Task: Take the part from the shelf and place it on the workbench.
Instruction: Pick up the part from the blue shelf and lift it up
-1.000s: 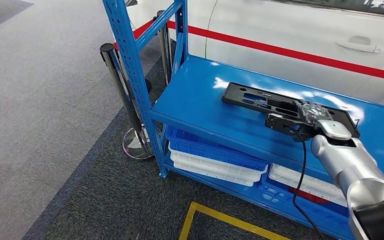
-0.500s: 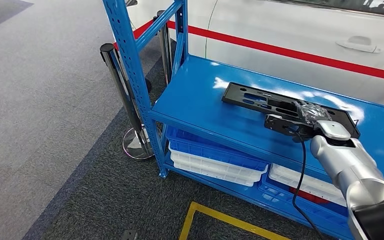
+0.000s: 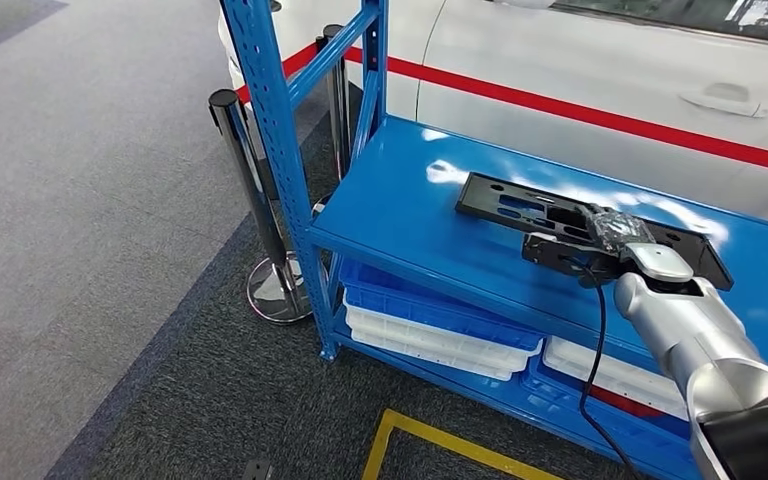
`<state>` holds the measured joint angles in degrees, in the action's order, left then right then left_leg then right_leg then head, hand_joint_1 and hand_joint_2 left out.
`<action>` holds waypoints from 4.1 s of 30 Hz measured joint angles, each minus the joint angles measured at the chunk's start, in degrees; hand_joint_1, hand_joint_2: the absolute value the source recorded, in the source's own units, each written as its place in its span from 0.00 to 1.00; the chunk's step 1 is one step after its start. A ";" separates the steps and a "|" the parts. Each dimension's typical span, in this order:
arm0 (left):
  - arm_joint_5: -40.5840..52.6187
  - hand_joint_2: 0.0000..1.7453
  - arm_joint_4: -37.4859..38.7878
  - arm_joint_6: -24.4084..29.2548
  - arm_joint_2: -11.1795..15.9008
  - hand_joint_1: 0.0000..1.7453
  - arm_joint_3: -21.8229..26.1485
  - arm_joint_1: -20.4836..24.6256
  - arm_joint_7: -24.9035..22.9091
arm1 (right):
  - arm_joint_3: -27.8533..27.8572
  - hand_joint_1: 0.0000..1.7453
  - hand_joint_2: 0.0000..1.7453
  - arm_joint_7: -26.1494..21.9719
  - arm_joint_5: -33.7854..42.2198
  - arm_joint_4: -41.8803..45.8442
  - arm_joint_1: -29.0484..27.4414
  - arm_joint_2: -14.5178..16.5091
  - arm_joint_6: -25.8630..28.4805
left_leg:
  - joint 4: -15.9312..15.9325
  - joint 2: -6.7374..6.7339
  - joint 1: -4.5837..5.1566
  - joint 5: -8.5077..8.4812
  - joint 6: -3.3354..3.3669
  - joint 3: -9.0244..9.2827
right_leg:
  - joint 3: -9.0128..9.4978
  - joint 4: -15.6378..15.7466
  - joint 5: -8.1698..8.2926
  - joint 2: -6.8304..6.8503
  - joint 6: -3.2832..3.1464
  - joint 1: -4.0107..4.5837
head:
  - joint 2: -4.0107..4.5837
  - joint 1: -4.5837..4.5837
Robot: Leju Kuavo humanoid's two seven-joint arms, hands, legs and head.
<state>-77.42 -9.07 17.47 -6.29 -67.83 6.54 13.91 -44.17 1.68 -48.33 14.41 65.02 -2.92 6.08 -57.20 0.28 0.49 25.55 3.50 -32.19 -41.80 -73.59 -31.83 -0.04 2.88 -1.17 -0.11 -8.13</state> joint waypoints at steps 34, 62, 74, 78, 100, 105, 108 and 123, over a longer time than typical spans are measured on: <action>1.26 0.00 0.00 0.83 0.04 0.00 0.17 0.01 -2.05 | 0.02 0.00 1.00 -1.10 -0.49 0.02 -0.62 0.08 -0.32 | 1.05 0.01 -0.13 3.73 -2.86 4.51 | 6.26 15.20 7.85 -0.24 -3.00 0.47 | 0.00 0.00; 1.27 0.00 0.00 1.67 0.04 0.00 0.05 0.03 -1.34 | 0.02 0.00 1.00 -1.82 -1.40 0.02 -1.17 -0.01 0.67 | 1.03 0.02 -0.05 3.74 -2.84 4.54 | 6.41 15.45 7.92 -0.22 -2.88 0.46 | 0.00 0.00; 1.42 0.00 0.00 2.22 0.04 0.00 0.03 0.04 -1.40 | 0.02 0.53 1.00 -0.11 -1.50 0.02 -1.81 -0.01 2.92 | 1.03 0.02 -0.04 3.74 -2.84 4.54 | 6.42 15.45 7.92 -0.22 -2.88 0.46 | 0.00 0.00; 1.44 0.00 0.00 2.28 0.03 0.00 0.02 0.04 -1.41 | 0.10 1.00 1.00 -0.07 -1.55 0.02 -2.19 -0.01 4.55 | 1.03 0.02 -0.03 3.74 -2.84 4.54 | 6.42 15.45 7.92 -0.22 -2.88 0.46 | 0.00 0.00; 2.22 0.00 0.00 2.17 0.02 0.00 -0.04 0.05 -1.88 | 1.03 1.00 1.00 -1.32 -1.16 0.04 -2.74 -0.84 4.68 | 1.03 0.02 0.00 3.75 -2.83 4.68 | 6.57 15.47 7.92 -0.22 -2.87 0.46 | 0.00 0.00; 2.11 0.00 0.00 2.15 0.02 0.00 -0.04 0.06 -1.88 | 1.53 1.00 1.00 -1.79 -0.90 0.22 -2.74 -0.97 4.21 | 1.03 0.02 0.01 3.75 -2.82 4.74 | 6.63 15.47 7.92 -0.22 -2.87 0.46 | 0.00 0.00; 2.15 0.00 0.00 2.16 0.02 0.00 -0.04 0.05 -1.61 | 1.67 1.00 1.00 -1.85 -0.90 0.31 -2.73 -0.98 3.82 | 1.03 0.02 0.00 3.75 -2.82 4.74 | 6.65 15.47 7.92 -0.22 -2.87 0.46 | 0.00 0.00; 2.17 0.00 0.00 2.16 0.07 0.00 -0.50 0.96 4.57 | 1.69 1.00 1.00 -2.31 -2.84 0.64 -1.48 -0.95 3.40 | 1.03 0.01 0.00 3.75 -2.82 4.77 | 6.72 15.46 7.93 -0.20 -2.86 0.43 | 0.00 0.00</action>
<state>-75.25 -9.07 19.63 -6.23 -68.32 7.51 18.48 -42.48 -0.63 -51.17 15.05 63.54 -3.87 9.48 -56.17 0.29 0.49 29.31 0.68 -27.41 -35.08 -58.13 -23.90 -0.25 0.02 -0.74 -0.11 -8.13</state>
